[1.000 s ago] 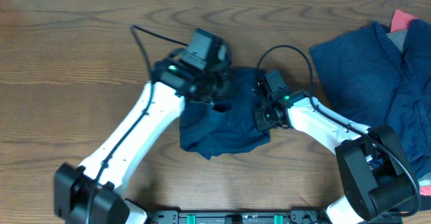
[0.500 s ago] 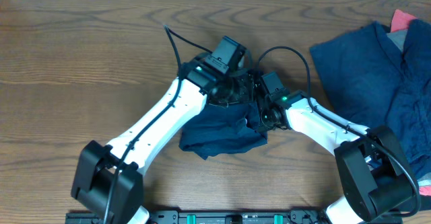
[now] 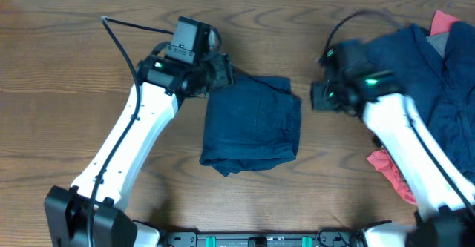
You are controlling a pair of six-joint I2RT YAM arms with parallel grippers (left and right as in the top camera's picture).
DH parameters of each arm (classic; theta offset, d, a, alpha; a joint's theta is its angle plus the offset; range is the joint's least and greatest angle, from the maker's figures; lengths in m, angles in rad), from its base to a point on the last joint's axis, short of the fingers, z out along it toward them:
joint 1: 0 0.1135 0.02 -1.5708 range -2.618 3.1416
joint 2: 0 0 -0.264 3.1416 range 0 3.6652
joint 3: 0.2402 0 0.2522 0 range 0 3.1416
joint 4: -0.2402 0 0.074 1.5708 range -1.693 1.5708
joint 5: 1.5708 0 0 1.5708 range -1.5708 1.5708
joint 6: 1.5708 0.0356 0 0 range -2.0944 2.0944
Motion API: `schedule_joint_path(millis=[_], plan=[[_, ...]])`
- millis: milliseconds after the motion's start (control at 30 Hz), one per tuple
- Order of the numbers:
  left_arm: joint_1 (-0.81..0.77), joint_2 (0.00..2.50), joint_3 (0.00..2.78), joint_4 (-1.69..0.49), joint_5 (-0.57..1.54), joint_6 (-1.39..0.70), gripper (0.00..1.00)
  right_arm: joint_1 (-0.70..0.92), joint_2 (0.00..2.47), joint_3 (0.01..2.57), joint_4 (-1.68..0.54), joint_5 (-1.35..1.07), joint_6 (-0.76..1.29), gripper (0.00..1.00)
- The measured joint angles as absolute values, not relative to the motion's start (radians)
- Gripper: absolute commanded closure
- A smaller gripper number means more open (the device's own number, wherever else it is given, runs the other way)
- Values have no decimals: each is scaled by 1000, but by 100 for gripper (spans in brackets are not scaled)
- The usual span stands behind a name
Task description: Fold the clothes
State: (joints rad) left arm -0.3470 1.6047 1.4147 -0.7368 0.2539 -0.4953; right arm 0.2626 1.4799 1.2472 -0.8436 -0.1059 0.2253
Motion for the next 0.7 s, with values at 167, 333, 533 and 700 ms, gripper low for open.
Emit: schedule_joint_path(millis=[167,333,533,700], plan=[[-341,1681,1415,-736,216,-470,36,282,1425,1253,-859,-295,198,78],[-341,1805,1415,-739,201,-462,36,356,1483,1161,-860,-434,191,77],[-341,1946,1415,-808,195,-453,35,466,1560,1035,-809,-491,191,76],[-341,2020,1415,-920,198,-447,35,520,1623,952,-763,-505,190,77]])
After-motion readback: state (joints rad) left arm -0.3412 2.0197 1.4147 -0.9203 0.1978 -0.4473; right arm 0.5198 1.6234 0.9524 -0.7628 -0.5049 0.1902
